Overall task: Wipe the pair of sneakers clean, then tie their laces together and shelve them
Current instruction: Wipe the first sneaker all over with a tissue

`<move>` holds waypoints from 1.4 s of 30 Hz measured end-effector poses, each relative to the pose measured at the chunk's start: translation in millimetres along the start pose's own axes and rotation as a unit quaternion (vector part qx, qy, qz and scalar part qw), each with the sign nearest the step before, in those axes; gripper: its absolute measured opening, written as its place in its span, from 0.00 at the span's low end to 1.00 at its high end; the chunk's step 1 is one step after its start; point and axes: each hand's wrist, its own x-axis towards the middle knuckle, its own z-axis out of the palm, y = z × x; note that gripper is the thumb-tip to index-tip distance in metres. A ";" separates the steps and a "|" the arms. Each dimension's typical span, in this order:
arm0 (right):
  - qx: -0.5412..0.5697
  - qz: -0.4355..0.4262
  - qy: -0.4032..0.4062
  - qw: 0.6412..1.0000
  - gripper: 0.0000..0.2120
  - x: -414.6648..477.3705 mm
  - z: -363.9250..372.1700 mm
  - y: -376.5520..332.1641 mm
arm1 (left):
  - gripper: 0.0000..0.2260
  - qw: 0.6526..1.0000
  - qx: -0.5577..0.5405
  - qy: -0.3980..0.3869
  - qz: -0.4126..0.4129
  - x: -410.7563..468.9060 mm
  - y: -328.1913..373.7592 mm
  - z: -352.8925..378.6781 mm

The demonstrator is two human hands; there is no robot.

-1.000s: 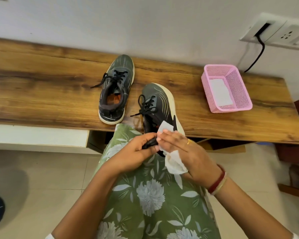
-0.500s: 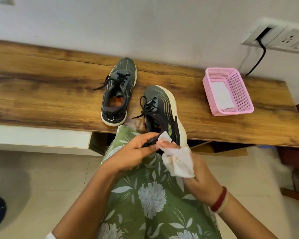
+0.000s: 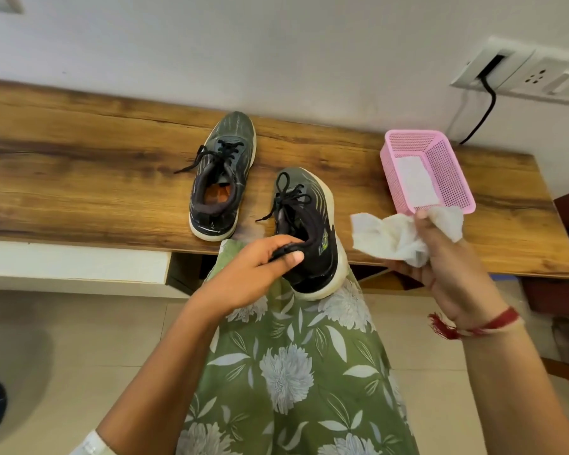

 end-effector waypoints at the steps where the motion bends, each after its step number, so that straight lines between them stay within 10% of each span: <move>1: -0.004 -0.020 0.015 1.000 0.05 1.2 -0.3 3.4 | 0.12 1.000 -0.021 0.007 -0.003 0.2 0.8 0.8; 5: 0.036 -0.099 0.035 0.994 0.09 -3.3 11.0 11.6 | 0.10 0.993 -0.110 0.047 -0.017 1.3 4.3 3.9; 10: -0.212 -0.284 -0.027 0.935 0.24 -26.1 47.5 42.3 | 0.09 0.988 -0.116 0.100 0.003 8.6 12.5 10.4; 18: -0.543 -0.517 -0.136 0.648 0.28 -24.9 42.2 75.6 | 0.11 0.985 -0.102 0.132 0.051 14.5 19.5 11.0; 22: -0.485 -0.451 -0.051 0.747 0.25 -18.5 46.7 65.8 | 0.16 0.985 -0.123 0.115 0.031 16.0 22.6 9.7; 34: -0.531 -0.451 -0.129 0.706 0.26 -21.2 44.4 72.2 | 0.14 0.990 -0.121 0.071 0.033 3.9 9.4 4.9; 39: -0.500 -0.385 -0.140 0.763 0.25 -41.5 47.8 77.1 | 0.09 0.991 -0.118 0.060 0.033 2.9 1.6 8.1; 42: -0.312 -0.260 -0.168 0.898 0.15 -61.8 47.8 58.4 | 0.07 0.996 -0.087 0.027 0.019 -0.3 -13.5 12.9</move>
